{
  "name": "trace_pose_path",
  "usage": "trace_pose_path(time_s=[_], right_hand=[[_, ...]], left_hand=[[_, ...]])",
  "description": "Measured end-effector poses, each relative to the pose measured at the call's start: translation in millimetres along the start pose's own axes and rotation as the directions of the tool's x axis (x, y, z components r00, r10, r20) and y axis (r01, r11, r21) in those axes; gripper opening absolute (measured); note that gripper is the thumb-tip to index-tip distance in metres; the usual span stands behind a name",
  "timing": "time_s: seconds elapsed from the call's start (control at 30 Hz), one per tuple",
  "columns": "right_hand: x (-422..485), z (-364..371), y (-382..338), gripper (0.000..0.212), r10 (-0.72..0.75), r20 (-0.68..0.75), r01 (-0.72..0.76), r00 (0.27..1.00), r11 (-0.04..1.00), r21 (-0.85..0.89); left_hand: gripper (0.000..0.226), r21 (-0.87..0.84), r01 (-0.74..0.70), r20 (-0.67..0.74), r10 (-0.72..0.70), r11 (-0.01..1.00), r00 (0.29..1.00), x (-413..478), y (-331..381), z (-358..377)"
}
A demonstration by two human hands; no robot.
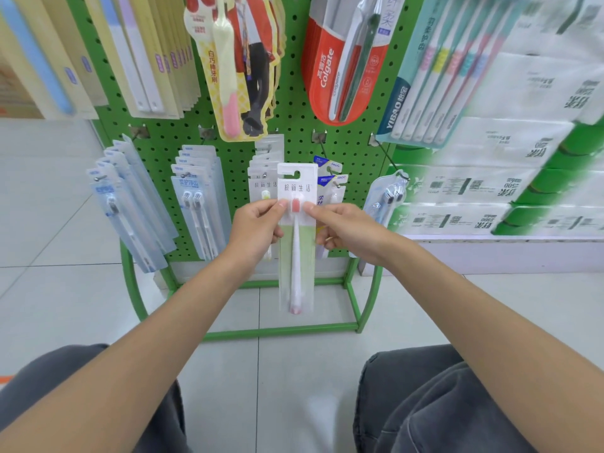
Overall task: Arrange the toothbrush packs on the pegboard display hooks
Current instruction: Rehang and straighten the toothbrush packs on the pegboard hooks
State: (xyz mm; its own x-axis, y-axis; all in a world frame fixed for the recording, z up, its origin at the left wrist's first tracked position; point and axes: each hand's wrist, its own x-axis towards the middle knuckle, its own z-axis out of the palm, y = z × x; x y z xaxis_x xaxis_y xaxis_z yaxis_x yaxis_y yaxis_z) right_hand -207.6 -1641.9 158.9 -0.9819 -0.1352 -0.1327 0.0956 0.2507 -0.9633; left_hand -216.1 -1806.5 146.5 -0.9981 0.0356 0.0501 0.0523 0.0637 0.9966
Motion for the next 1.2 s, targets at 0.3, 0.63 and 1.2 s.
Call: trace_pose_path(time_s=[0.3, 0.63, 1.2], right_hand=[[-11, 3, 44, 0.038, 0.359, 0.375, -0.187, 0.854, 0.887, -0.423], [-24, 10, 70, 0.025, 0.263, 0.330, -0.122, 0.907, 0.912, -0.393], [-31, 35, 75, 0.061, -0.070, 0.161, 0.138, 0.985, 0.873, -0.468]], left_hand=[[0.015, -0.143, 0.076, -0.057, -0.085, 0.987, 0.995, 3, 5, -5], [0.027, -0.113, 0.106, -0.031, -0.110, 0.988, 0.993, 8, 3, -5], [0.071, 0.200, -0.094, 0.060, 0.083, 0.975, 0.995, -7, 9, -1]])
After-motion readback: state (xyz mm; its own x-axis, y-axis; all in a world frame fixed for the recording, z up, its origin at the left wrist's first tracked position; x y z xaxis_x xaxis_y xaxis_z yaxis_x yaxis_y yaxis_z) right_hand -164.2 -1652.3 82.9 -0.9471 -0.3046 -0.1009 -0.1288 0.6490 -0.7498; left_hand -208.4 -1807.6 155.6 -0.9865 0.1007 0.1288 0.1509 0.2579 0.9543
